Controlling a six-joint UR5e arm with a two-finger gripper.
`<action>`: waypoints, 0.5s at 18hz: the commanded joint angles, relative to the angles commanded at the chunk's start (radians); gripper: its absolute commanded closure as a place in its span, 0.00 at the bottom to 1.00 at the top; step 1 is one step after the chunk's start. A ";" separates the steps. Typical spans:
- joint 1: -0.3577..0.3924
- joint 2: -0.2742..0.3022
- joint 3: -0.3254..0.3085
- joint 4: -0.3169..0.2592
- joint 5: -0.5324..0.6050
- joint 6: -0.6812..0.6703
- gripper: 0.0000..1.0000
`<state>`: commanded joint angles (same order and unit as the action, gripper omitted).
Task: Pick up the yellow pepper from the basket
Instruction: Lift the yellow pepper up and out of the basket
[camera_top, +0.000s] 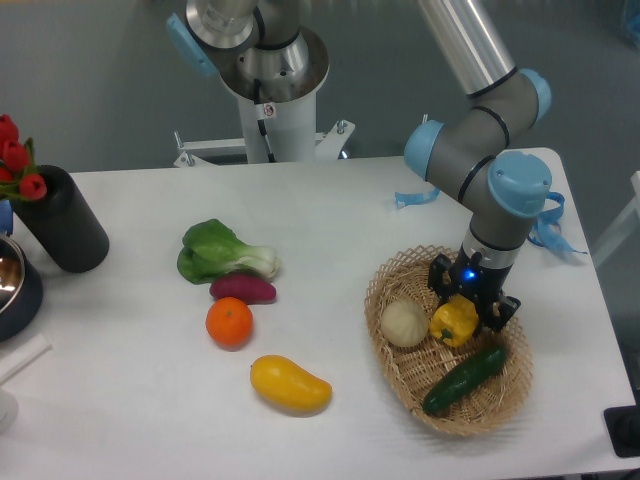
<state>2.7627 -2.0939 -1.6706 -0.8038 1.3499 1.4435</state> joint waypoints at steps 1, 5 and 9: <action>0.000 0.006 0.005 0.000 0.000 -0.003 0.81; 0.006 0.057 0.011 -0.015 0.000 -0.035 0.83; 0.023 0.135 0.041 -0.055 0.034 -0.086 0.82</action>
<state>2.7856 -1.9591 -1.6292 -0.8589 1.3835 1.3577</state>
